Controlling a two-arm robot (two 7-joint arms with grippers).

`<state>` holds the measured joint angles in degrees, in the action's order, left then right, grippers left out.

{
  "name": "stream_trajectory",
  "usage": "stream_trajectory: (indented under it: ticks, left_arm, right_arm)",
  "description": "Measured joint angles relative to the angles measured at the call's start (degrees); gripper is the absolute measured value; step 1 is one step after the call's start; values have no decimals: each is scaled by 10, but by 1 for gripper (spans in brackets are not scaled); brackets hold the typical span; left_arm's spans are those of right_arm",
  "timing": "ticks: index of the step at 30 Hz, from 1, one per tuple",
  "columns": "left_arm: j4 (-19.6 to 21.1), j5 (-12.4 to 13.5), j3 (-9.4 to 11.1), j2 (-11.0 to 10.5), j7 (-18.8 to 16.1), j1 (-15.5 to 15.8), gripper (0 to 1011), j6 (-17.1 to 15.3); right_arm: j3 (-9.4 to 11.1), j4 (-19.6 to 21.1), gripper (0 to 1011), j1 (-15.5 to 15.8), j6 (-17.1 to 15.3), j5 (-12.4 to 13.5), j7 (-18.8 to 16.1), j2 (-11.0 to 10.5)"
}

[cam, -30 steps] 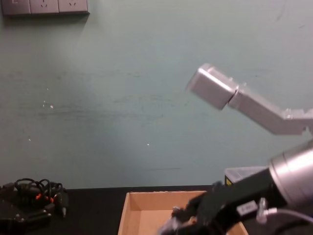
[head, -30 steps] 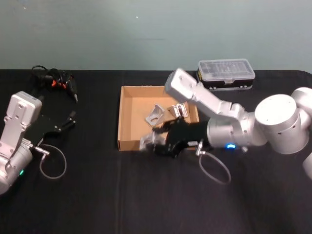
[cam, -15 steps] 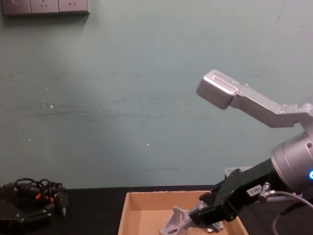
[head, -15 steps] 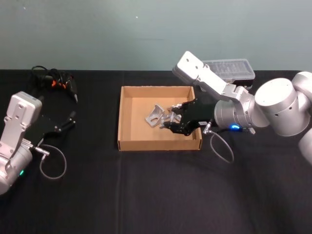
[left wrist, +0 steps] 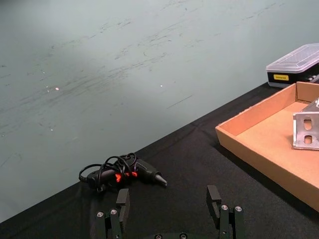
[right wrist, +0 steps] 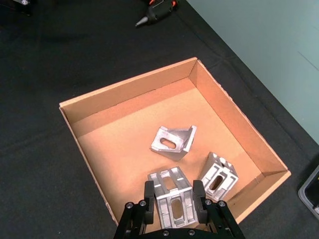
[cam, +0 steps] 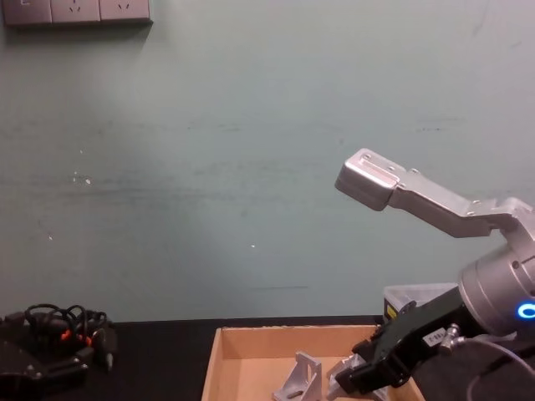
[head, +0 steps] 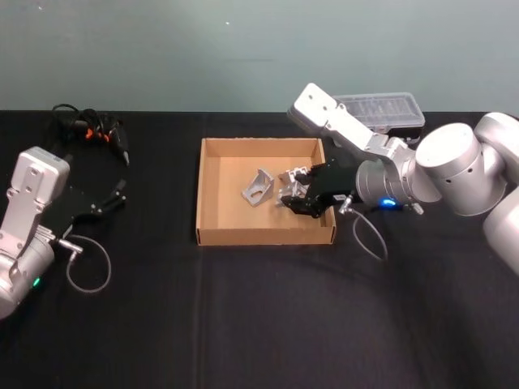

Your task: Use one hand to pick up the angle iron from the table and place it into the box.

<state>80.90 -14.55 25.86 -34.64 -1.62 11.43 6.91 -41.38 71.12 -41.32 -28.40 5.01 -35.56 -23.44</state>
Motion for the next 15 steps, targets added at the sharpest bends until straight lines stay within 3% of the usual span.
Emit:
stream_trajectory:
  ticks: [15]
  left_arm:
    - [0, 0, 0, 0, 0, 0, 1011, 0]
  right_arm:
    - [16, -42, 468, 3, 8, -12, -4, 27]
